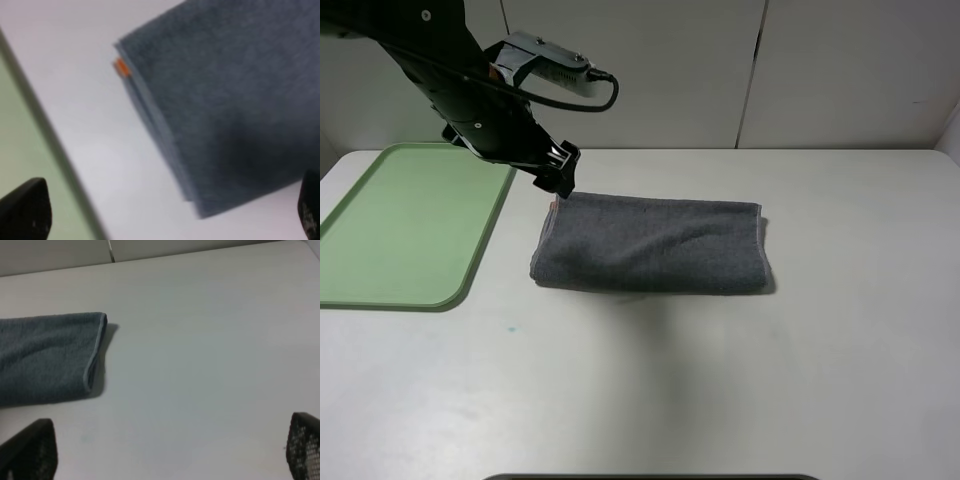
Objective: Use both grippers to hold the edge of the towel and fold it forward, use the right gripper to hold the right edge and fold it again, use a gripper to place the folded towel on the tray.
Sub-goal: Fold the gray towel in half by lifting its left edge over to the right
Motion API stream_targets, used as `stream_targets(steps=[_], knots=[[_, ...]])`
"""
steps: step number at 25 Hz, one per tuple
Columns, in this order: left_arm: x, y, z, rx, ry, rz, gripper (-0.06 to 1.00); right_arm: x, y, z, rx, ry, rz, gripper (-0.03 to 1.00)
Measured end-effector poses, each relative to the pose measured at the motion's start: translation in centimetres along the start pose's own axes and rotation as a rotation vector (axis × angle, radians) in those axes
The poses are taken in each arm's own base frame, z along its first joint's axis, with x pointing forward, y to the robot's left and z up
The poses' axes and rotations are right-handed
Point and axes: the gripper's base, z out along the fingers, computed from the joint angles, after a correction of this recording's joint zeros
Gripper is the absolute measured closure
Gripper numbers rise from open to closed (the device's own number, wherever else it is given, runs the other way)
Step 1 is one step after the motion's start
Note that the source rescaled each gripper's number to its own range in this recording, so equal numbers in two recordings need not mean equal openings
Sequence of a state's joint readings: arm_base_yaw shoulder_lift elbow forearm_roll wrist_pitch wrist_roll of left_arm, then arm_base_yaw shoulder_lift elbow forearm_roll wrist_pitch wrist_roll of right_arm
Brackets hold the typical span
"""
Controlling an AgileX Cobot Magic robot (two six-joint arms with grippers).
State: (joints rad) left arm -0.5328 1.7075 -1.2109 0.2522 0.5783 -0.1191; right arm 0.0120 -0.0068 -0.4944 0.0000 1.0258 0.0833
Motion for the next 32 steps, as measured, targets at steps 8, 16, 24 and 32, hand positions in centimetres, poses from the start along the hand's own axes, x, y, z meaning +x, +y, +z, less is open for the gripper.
stream_targets(steps=[8,16,24,32], knots=[[0.2,-0.2,1.3,0.025,0.040,-0.198,-0.06,0.0,0.0,0.0,0.000,0.000,0.000,-0.03],[1.2,0.8,7.5,0.015,0.131,-0.251,-0.06,0.0,0.0,0.0,0.000,0.000,0.000,-0.03],[2.2,0.7,12.2,0.054,0.150,-0.337,-0.06,0.0,0.0,0.0,0.000,0.000,0.000,-0.03],[3.0,0.2,14.9,0.073,0.175,-0.375,-0.05,0.0,0.0,0.0,-0.005,0.000,0.003,-0.03]])
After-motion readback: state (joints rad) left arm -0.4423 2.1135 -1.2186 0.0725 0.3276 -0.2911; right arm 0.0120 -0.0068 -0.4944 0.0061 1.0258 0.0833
